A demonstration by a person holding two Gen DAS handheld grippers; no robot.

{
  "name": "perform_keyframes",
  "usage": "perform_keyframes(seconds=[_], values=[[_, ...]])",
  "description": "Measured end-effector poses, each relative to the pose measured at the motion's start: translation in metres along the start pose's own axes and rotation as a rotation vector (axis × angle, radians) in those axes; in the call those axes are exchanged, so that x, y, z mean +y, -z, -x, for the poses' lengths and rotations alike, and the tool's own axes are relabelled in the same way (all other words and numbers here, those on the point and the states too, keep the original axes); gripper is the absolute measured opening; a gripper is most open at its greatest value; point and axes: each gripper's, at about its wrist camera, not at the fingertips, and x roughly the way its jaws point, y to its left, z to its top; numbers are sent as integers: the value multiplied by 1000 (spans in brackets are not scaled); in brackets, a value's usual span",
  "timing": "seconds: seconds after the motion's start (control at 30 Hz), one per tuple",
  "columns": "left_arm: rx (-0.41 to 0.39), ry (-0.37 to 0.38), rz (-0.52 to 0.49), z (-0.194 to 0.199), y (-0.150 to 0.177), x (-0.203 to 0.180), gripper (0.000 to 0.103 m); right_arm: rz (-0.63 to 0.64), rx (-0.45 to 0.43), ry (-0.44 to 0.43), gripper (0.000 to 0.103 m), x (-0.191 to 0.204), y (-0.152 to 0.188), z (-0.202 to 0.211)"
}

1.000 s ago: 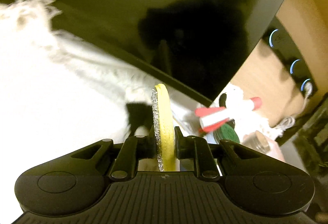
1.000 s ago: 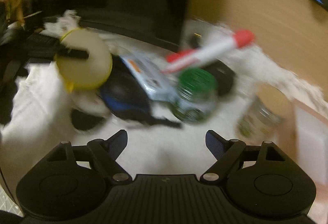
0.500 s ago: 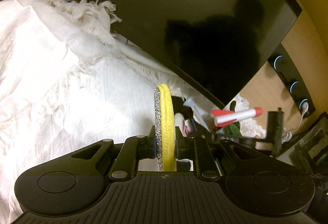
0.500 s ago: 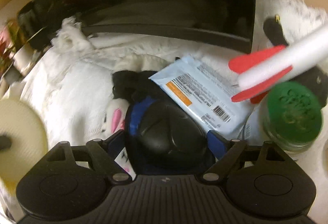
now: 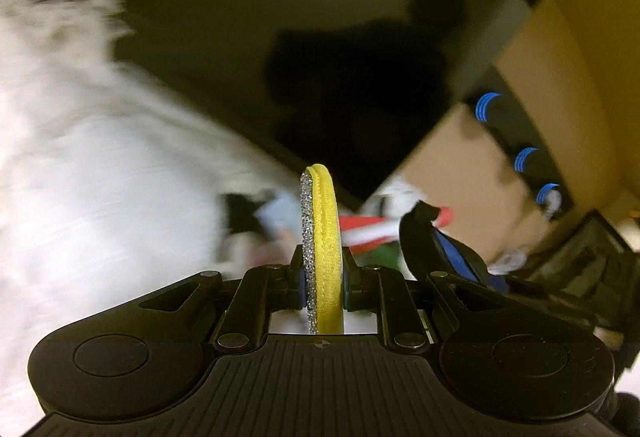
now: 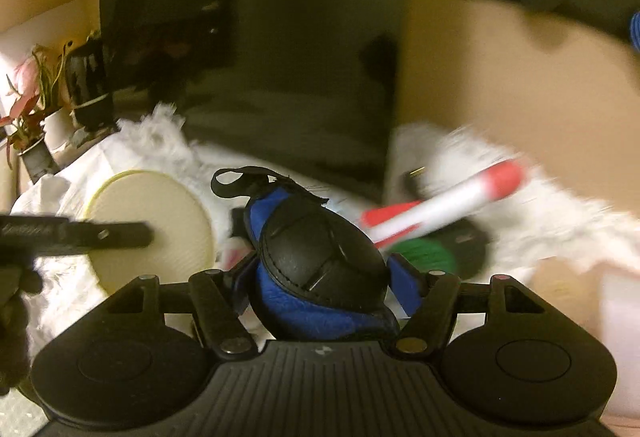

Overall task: Organize soft objects
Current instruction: 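Carry both items into the pink box and open both grippers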

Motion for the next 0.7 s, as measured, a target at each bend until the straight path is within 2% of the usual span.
perform_keyframes(seconds=[0.13, 0.27, 0.37, 0.43, 0.5, 0.53, 0.57, 0.63, 0.67, 0.7], values=[[31, 130, -71, -37, -12, -63, 18, 26, -96, 114, 68, -42, -2, 61], [63, 284, -153, -83, -21, -143, 18, 32, -157, 301, 69, -102, -3, 104], [97, 377, -219, -121, -21, -206, 18, 49, -159, 466, 70, -149, 7, 117], [149, 428, -227, -156, -21, -247, 18, 23, -137, 517, 70, -178, 15, 113], [231, 471, -199, -198, -17, -278, 20, -28, -107, 536, 76, -212, 28, 105], [277, 480, -199, -220, -12, -290, 21, -59, -100, 529, 85, -227, 36, 102], [338, 456, -219, -248, -3, -303, 23, -96, -79, 532, 86, -241, 44, 96], [423, 329, -268, -290, 22, -314, 23, -195, -13, 542, 86, -264, 67, 93], [440, 245, -308, -306, 39, -314, 23, -230, 5, 516, 86, -268, 79, 95], [442, 197, -331, -314, 51, -311, 23, -250, 9, 482, 86, -268, 94, 100]])
